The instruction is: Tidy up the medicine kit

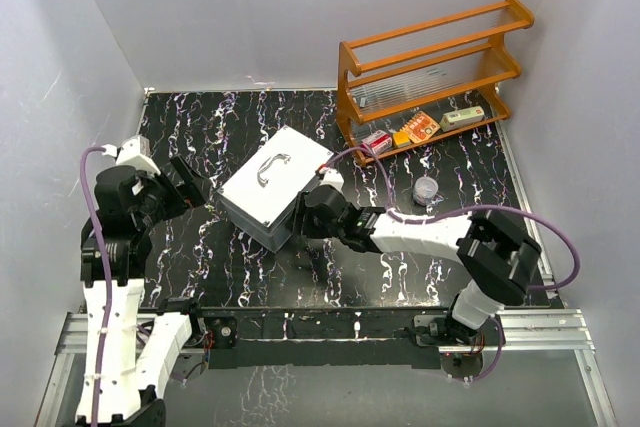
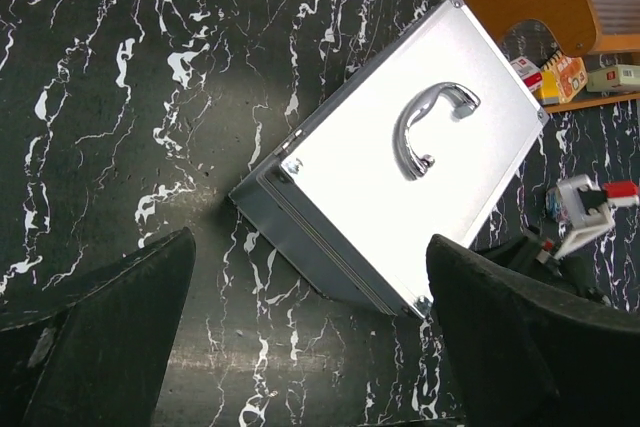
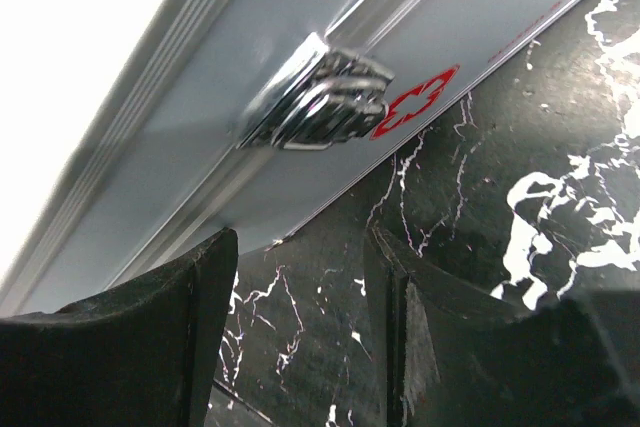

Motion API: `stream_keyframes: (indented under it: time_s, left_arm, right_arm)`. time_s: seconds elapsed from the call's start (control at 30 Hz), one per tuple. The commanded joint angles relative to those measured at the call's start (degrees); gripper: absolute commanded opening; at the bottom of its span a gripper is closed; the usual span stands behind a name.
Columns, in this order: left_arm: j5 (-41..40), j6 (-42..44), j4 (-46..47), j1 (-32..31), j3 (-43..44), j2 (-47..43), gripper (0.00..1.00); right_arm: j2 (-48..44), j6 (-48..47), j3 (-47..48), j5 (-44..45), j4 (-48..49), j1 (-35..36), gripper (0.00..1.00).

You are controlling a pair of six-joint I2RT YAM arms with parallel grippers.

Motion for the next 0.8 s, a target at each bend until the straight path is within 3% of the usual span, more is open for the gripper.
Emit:
stream_keyframes:
  time_s: [0.0, 0.2, 0.4, 0.6, 0.77]
  left_arm:
    - [1.56, 1.54, -0.47, -0.01, -1.03, -4.09, 0.99]
    - [5.84, 2.20, -0.65, -0.02, -2.24, -4.54, 0.99]
    - [6.52, 2.40, -1.11, 0.04, -3.36, -5.44, 0.99]
    - [9.51, 2.92, -1.83, 0.04, -0.11, -6.65, 0.99]
    - [5.95, 4.35, -2.43, 0.00, 3.98, -7.36, 0.99]
  right_arm:
    - [2.72, 0.59, 5.60, 4.73, 8.02, 0.57, 0.53]
    - [6.70, -4.71, 12.03, 5.11, 7.08, 0.55, 0.54]
    - [4.09, -9.32, 12.06, 4.46, 4.57, 0.53, 0.59]
    - [-10.54, -13.51, 3.67, 5.53, -1.45, 0.66, 0.66]
    - [-27.57, -17.39, -0.19, 15.28, -13.97, 0.66, 0.74]
